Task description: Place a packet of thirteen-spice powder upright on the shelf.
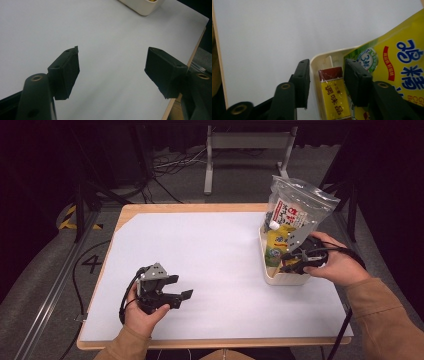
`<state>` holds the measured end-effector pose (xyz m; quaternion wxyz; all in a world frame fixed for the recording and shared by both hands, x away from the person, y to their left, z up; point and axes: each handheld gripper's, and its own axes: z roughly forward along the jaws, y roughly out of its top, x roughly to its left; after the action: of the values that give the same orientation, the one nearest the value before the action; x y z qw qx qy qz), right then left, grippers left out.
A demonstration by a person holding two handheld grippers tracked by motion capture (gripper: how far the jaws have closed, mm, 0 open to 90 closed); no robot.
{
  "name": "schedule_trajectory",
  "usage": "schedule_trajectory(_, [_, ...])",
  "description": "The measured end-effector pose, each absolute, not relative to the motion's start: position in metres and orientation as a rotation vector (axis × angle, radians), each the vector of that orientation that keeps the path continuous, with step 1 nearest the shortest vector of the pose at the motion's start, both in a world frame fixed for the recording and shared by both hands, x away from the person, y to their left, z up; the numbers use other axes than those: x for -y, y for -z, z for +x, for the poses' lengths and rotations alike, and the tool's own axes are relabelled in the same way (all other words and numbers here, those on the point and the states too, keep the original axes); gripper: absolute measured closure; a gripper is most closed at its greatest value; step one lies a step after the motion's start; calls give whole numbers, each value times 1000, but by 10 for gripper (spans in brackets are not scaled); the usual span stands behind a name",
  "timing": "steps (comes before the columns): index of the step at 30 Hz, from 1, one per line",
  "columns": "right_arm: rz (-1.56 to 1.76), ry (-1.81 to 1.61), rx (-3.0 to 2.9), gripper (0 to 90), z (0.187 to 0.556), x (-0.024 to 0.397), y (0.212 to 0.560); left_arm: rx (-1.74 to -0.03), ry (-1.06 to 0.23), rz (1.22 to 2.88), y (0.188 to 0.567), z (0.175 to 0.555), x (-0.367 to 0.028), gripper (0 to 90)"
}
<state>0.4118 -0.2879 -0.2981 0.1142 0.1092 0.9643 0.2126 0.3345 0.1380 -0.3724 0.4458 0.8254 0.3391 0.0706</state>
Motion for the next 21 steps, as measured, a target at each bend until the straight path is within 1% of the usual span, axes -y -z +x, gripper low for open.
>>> schedule_trajectory(3, [335, -708, -2789, 491, 408, 293, 293, -844, -177, 2036, 372, 334, -139, 280])
schedule_trajectory(7, [359, -803, -2721, 456, 397, 301, 287, -851, -184, 2024, 371, 332, -145, 279])
schedule_trajectory(13, [427, -957, -2613, 446, 372, 318, 287, -864, -194, 2006, 370, 328, -155, 280])
schedule_trajectory(21, [615, -1125, -2471, 447, 341, 346, 308, -875, -195, 2005, 375, 321, -165, 279])
